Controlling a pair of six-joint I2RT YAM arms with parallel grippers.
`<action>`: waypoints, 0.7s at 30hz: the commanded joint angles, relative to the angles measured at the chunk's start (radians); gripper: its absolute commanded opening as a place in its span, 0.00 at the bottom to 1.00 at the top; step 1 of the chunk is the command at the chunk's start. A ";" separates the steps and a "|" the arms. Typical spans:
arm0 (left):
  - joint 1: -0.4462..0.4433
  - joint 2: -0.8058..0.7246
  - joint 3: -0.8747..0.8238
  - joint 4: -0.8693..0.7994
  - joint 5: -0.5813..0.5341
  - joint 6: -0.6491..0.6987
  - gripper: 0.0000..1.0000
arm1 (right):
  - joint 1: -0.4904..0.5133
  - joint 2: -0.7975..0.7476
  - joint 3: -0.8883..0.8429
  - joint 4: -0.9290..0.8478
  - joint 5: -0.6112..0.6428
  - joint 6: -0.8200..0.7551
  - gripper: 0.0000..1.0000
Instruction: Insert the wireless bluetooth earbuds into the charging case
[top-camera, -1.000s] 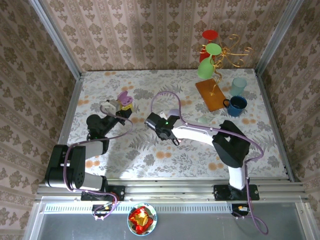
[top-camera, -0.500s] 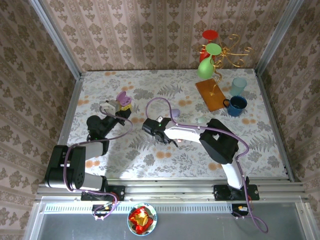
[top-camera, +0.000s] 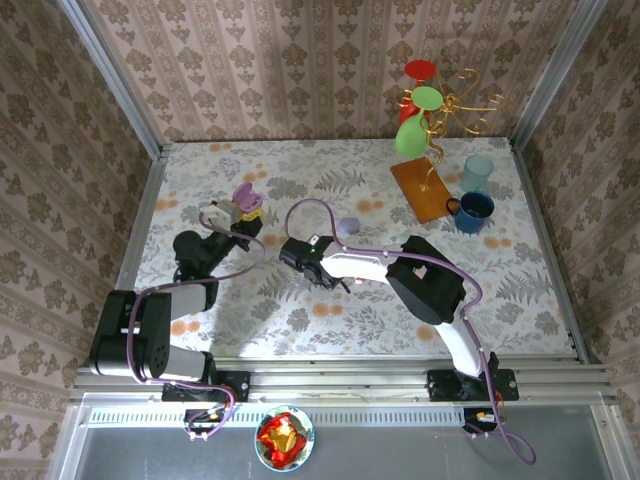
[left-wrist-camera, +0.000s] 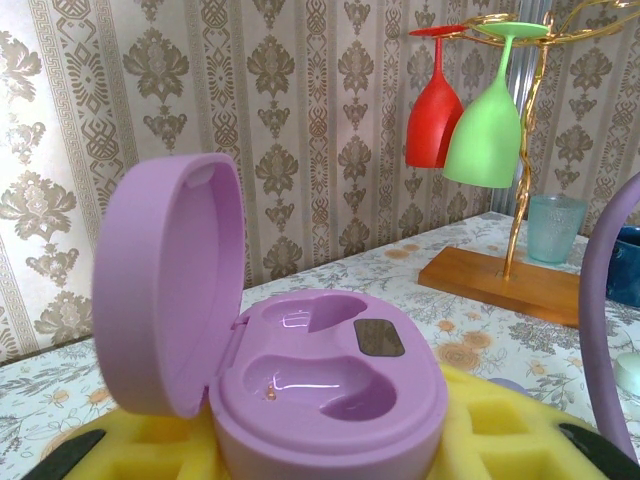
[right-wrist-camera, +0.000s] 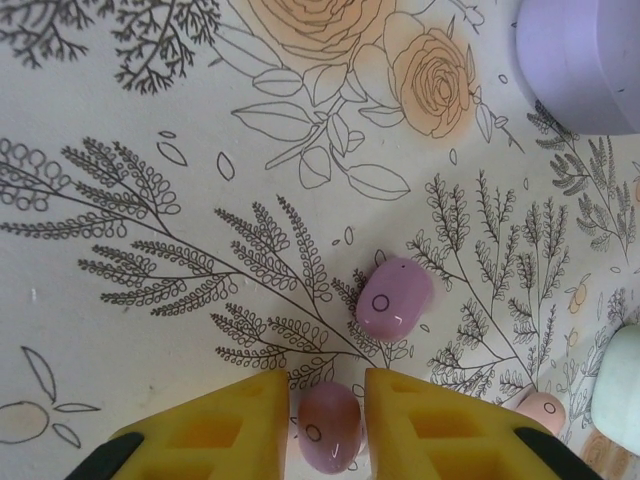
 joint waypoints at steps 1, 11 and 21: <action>0.006 -0.009 0.004 0.040 0.002 -0.007 0.25 | 0.002 0.017 0.025 -0.045 -0.002 0.000 0.27; 0.006 -0.004 0.006 0.039 0.004 -0.004 0.25 | -0.001 0.001 0.007 -0.057 -0.006 -0.011 0.29; 0.006 0.004 0.011 0.039 0.013 -0.006 0.25 | -0.018 0.012 -0.006 -0.042 -0.026 -0.008 0.24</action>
